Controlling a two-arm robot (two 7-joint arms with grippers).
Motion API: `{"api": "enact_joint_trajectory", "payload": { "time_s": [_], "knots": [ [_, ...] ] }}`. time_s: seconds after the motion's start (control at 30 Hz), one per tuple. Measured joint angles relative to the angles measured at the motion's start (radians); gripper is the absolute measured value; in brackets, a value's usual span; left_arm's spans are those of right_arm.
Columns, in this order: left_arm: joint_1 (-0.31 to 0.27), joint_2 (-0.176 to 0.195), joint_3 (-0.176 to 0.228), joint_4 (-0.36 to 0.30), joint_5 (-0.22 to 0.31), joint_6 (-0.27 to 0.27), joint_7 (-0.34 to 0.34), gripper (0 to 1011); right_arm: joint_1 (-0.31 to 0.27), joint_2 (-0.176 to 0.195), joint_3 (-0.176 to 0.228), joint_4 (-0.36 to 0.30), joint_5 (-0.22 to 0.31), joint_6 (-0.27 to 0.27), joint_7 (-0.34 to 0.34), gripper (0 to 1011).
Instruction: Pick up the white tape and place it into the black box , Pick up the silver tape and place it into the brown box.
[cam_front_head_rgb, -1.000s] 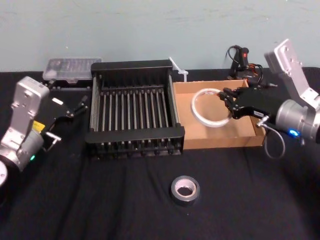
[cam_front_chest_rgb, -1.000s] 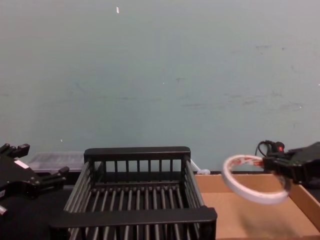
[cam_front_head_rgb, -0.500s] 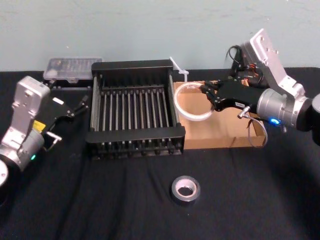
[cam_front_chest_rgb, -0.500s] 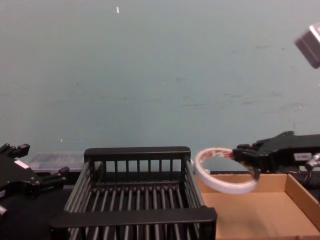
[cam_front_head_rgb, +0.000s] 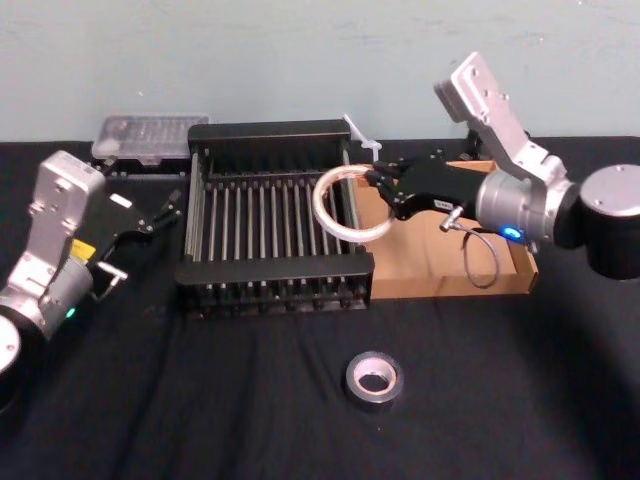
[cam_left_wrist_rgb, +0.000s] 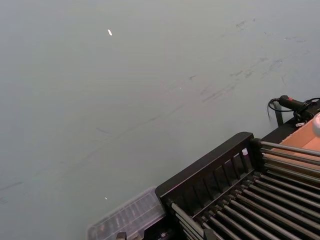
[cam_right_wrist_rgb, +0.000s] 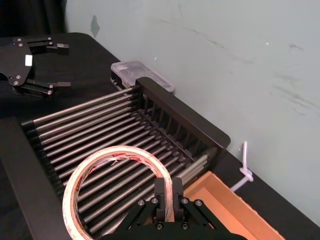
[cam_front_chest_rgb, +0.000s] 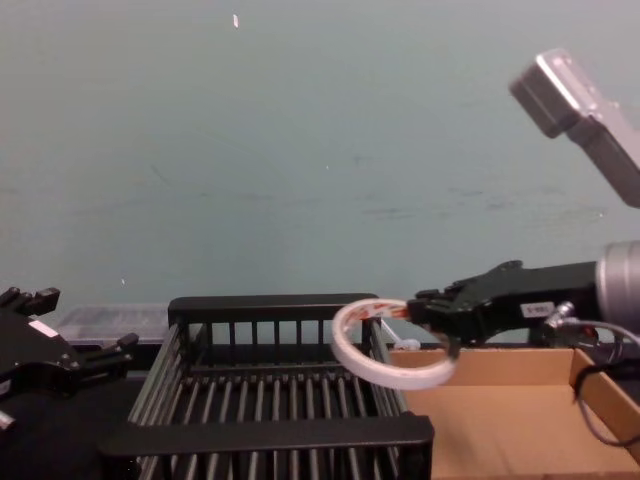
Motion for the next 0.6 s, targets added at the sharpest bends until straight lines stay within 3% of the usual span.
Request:
{"api": "enact_joint_trajectory", "payload": {
  "time_s": [0.6],
  "knots": [
    [0.000,0.000,0.000,0.000,0.000,0.000,0.000,1001,0.093,-0.082,-0.050,0.124,-0.020,-0.025,0.026,92]
  ]
}}
